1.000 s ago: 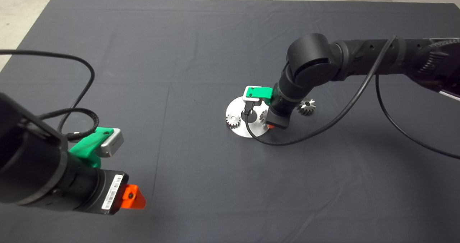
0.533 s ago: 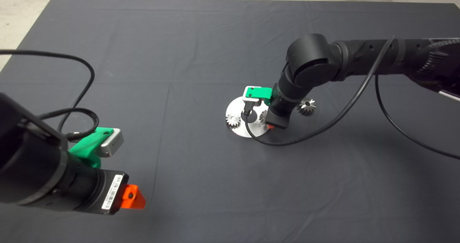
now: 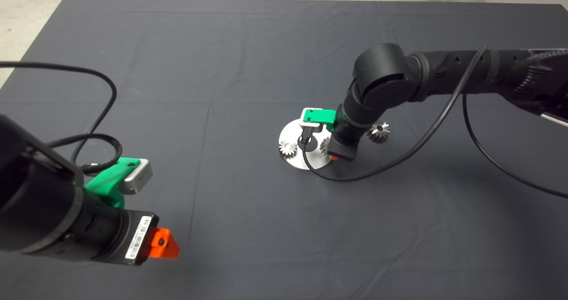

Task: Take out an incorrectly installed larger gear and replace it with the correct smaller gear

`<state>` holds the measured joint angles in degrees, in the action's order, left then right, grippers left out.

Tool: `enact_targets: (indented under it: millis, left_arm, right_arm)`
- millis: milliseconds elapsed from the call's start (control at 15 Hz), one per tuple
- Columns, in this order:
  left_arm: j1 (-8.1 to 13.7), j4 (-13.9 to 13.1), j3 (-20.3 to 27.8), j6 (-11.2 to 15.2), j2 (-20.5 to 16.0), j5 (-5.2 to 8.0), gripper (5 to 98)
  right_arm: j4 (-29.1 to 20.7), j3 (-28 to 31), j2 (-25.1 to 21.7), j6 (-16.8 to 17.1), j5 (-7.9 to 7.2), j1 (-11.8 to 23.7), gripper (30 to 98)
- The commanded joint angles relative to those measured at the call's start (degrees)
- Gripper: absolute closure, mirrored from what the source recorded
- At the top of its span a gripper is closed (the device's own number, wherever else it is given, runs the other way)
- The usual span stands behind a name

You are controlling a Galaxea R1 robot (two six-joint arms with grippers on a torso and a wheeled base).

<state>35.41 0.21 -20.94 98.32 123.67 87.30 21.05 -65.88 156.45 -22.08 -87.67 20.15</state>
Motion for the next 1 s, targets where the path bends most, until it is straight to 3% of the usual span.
enact_targets:
  millis: [0,933]
  left_arm:
    - [0.27,-1.26,0.74,-0.06,-0.05,0.59,5.8]
    - [-0.25,-1.26,0.74,-0.06,0.04,0.59,5.8]
  right_arm:
    - [1.27,0.59,0.04,0.28,-7.33,1.03,89.8]
    - [1.45,0.24,-0.48,0.37,-7.33,0.95,89.8]
